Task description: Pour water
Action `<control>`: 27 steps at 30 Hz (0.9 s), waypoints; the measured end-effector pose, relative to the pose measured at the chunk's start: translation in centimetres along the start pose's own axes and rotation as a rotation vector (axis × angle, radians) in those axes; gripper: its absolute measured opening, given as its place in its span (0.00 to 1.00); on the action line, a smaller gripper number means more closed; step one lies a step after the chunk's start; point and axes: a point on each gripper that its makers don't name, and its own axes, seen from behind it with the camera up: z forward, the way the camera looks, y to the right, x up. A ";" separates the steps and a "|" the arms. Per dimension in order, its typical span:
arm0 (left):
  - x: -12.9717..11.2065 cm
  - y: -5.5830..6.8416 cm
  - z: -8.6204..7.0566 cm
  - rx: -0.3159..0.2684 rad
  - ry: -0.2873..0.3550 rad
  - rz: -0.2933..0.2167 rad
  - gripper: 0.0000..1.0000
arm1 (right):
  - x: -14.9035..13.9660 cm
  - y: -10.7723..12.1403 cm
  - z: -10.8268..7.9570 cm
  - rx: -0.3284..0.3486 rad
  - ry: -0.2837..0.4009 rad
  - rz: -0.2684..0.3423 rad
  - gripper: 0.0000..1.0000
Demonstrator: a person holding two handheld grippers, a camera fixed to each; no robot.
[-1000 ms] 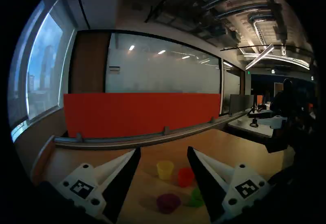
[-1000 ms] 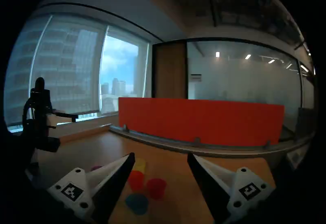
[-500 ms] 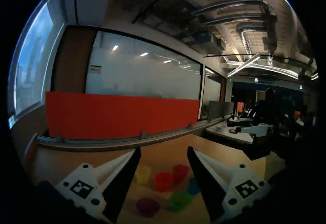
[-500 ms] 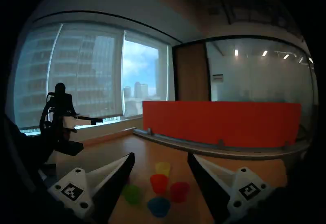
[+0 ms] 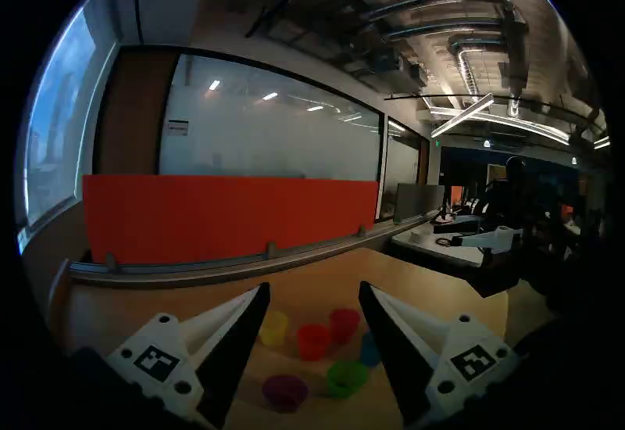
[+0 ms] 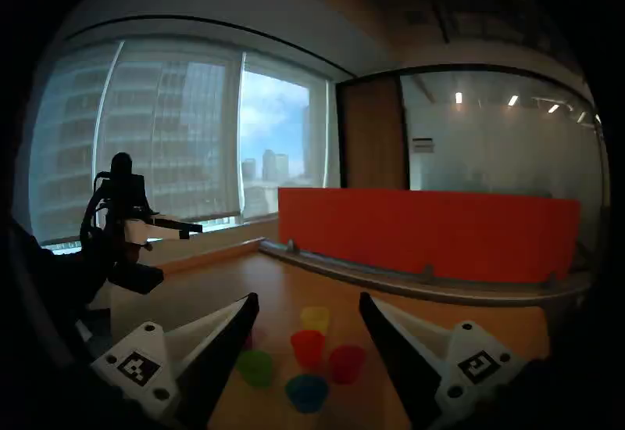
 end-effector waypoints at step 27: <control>-2.4 0.4 0.4 -0.027 -0.111 0.077 0.84 | -2.9 0.2 0.2 0.015 -0.131 -0.031 1.00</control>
